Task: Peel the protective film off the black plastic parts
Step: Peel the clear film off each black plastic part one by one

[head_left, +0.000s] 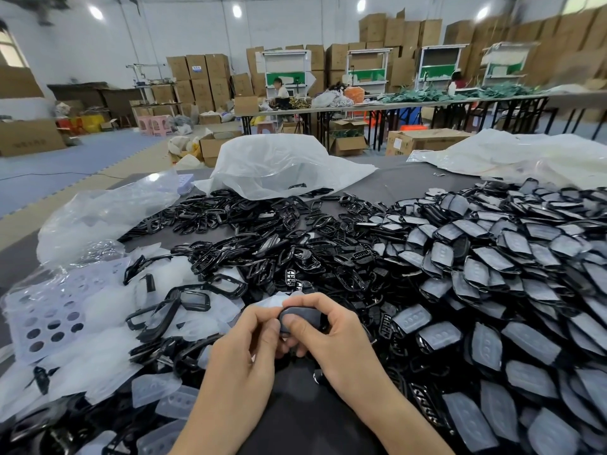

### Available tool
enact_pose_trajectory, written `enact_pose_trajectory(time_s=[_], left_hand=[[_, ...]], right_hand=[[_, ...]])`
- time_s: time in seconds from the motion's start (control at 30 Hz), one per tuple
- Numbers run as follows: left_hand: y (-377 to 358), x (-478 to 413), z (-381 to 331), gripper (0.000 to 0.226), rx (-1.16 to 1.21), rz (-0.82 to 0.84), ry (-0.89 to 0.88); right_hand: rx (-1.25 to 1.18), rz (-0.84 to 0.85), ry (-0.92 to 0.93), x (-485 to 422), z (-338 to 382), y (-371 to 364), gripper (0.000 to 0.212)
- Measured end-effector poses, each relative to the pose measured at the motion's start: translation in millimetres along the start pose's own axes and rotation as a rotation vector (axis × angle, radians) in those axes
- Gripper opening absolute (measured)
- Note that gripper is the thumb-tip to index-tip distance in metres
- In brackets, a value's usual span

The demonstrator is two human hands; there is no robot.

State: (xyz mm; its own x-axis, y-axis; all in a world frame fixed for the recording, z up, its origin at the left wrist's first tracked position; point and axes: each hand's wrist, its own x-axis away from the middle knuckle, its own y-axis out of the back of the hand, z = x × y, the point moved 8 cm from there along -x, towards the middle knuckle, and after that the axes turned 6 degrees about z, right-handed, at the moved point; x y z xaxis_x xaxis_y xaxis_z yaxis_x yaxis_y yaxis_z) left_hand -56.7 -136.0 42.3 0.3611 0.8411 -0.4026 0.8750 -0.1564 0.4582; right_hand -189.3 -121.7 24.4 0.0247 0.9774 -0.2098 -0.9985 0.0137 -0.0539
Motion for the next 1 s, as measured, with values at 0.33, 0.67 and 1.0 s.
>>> enact_pose_trajectory(time_s=[0.33,0.67,1.0], left_hand=[[-1,-2,7,0.016,0.116,-0.005,0.087],[-1,-1,0,0.019,0.035,-0.021,0.023],[-1,0,-6,0.028,-0.023,-0.039,-0.010]], right_hand=[[0.003,0.070,0.011,1,4,-3,0.023],[-0.112,0.002,-0.058,-2,-14,0,0.012],[-0.216,-0.084,-0.093,-2,-17,2,0.003]])
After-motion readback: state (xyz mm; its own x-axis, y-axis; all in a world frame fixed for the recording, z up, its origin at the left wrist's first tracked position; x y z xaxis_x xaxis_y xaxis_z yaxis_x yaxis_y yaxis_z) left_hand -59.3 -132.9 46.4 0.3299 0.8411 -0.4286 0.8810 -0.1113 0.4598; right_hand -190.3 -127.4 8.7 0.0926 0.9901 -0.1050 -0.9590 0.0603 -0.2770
